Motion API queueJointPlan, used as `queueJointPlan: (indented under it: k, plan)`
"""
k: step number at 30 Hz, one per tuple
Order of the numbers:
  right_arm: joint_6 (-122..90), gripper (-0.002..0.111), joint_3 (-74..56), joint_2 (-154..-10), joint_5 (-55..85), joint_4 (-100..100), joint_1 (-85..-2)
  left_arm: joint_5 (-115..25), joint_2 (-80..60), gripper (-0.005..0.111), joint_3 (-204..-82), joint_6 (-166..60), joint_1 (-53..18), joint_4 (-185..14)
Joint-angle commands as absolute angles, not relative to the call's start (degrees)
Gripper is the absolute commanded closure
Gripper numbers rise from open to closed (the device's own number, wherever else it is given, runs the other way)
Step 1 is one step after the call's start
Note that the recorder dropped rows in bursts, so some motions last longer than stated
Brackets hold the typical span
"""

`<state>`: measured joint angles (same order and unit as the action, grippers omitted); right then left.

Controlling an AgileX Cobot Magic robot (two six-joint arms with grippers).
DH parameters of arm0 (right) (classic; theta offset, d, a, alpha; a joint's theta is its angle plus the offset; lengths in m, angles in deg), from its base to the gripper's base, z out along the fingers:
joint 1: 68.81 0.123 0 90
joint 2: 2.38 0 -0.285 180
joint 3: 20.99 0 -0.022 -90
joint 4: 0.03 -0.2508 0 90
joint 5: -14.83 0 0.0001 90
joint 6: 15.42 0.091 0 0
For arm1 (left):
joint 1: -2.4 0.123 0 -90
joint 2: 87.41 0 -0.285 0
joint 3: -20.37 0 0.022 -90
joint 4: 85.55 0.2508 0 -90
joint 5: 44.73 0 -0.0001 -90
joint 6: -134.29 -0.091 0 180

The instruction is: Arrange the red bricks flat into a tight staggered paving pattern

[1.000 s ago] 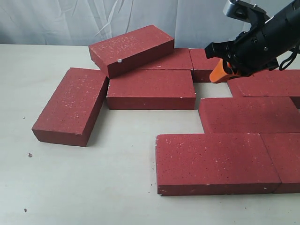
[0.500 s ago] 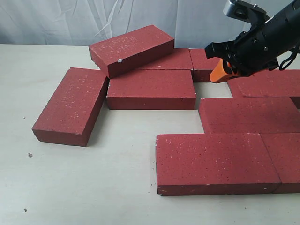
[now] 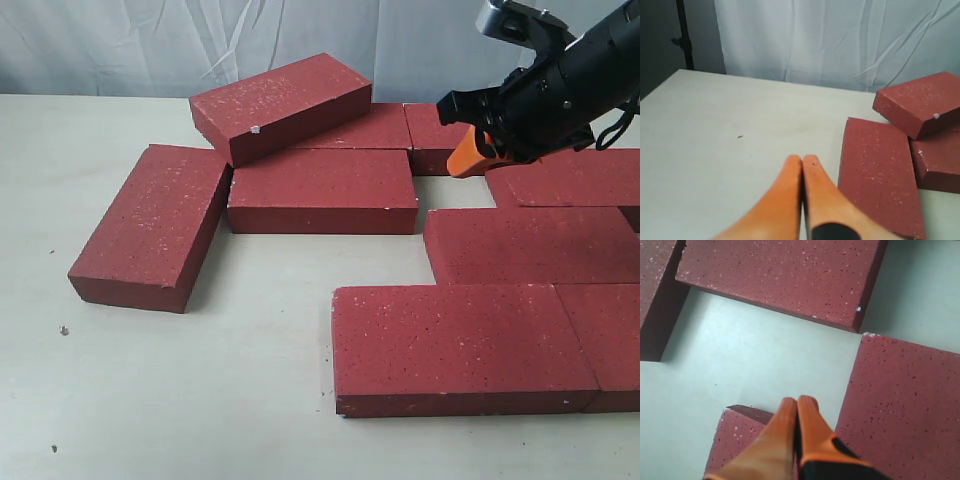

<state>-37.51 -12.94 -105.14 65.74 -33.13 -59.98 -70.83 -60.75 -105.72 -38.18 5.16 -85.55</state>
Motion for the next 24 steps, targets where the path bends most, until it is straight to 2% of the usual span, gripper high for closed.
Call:
queueJointPlan:
  k: [1,16,24]
  plan:
    - [-37.6,0.109,-13.1,-104.5,65.5,-32.7,-60.1,-75.4,-51.3,0.107,-111.6,-37.6,5.2,-85.6]
    - [-37.6,0.109,-13.1,-104.6,66.0,-32.7,-60.1,-87.5,-17.4,0.107,-126.9,-42.4,5.0,-90.7]
    - [-37.6,0.109,-13.1,-104.6,66.6,-33.0,-60.1,-84.5,-4.5,0.107,-133.3,-46.8,-2.6,-95.4]
